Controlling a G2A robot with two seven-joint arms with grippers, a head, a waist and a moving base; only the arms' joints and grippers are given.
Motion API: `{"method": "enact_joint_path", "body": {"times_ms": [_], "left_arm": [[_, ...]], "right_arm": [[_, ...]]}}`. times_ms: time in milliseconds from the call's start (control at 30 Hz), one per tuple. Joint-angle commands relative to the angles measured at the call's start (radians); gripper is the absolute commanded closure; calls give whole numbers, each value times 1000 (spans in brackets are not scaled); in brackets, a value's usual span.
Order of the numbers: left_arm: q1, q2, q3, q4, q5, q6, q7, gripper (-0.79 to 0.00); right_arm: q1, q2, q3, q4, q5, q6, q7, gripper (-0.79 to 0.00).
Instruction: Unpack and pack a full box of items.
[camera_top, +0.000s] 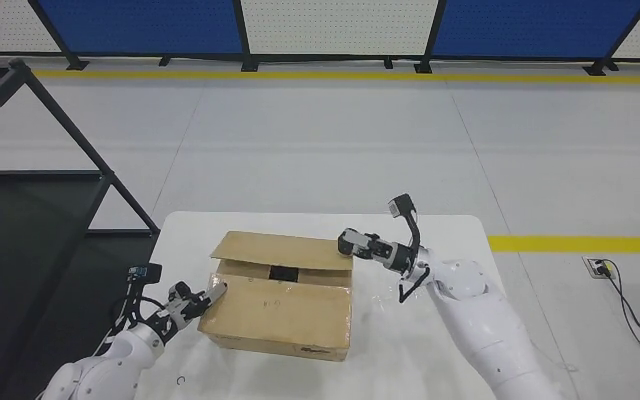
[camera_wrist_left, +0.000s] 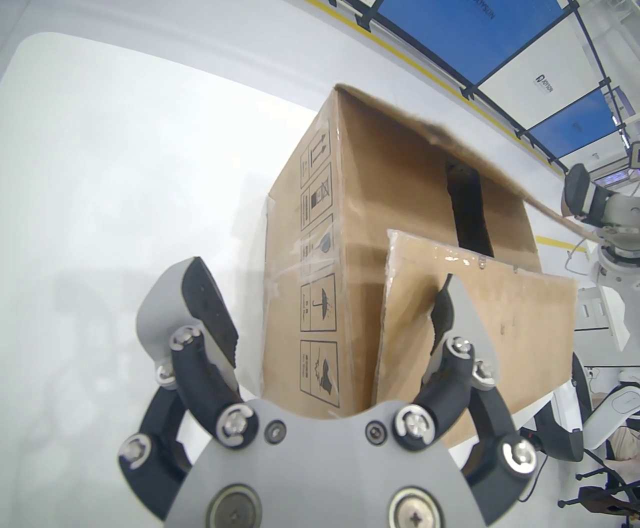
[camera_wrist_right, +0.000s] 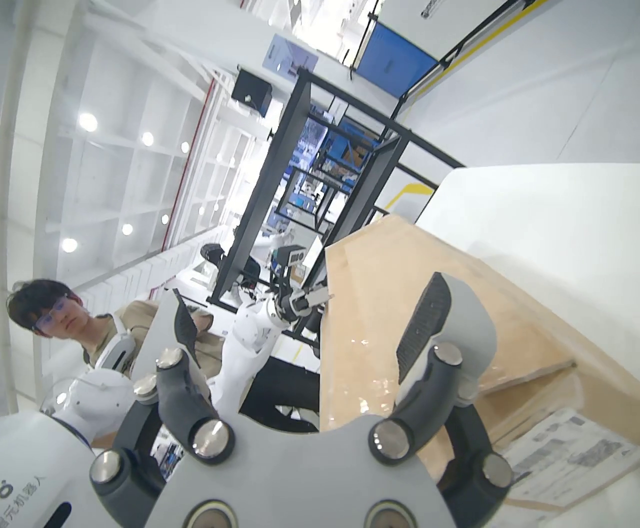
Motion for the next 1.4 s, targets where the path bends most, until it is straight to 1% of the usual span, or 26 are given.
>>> {"method": "enact_joint_path", "body": {"times_ms": [0, 133, 233, 300, 400, 533, 600, 633, 733, 800, 867, 933, 967, 1000, 1033, 1067, 1100, 1367], "left_arm": [[5, 0, -4, -4, -1, 3, 7, -785], [16, 0, -21, -22, -13, 19, 31, -785], [24, 1, -44, -40, -26, 41, 51, -785], [27, 1, -63, -51, -46, 55, 49, -785], [20, 5, -82, -53, -52, 50, 27, -785], [-9, 10, -80, -40, -39, 19, -21, -785], [-23, 12, -74, -37, -31, -9, -22, -785], [-28, 11, -80, -43, -51, -14, 2, -785], [-17, 7, -103, -68, -199, -65, 25, -785], [-6, 2, -126, -80, -281, -96, 99, -785], [9, -3, -138, -90, -401, -117, 128, -785], [29, -7, -163, -108, -523, -116, 147, -776], [44, -9, -176, -118, -636, -86, 128, -785], [53, -9, -186, -125, -741, -31, 74, -785], [56, -7, -197, -127, -793, 13, 25, -785], [48, 0, -236, -137, -855, 76, -60, -785], [45, 2, -250, -141, -854, 76, -69, -785], [47, 1, -248, -138, -856, 80, -65, -785]], "right_arm": [[-45, 15, 17, -79, -52, 34, 2, -785], [-121, 34, 33, -194, -157, 124, -39, -785], [-162, 40, 38, -258, -183, 163, -66, -785], [-183, 44, 43, -288, -183, 173, -70, -785], [-206, 50, 52, -320, -184, 183, -75, -785], [-226, 56, 63, -347, -176, 193, -83, -785], [-233, 58, 67, -356, -166, 196, -83, -785], [-235, 59, 68, -360, -162, 196, -82, -785], [-240, 61, 70, -367, -158, 197, -85, -785], [-243, 62, 69, -370, -151, 197, -90, -785], [-243, 62, 67, -369, -148, 199, -94, -785], [-241, 63, 65, -367, -146, 200, -97, -785], [-240, 63, 64, -365, -143, 200, -99, -785], [-239, 63, 64, -363, -141, 200, -100, -785], [-238, 63, 63, -362, -140, 200, -100, -785], [-236, 64, 62, -359, -139, 199, -101, -785], [-234, 64, 61, -357, -137, 199, -100, -785], [-225, 67, 59, -338, -122, 190, -102, -785]]}}
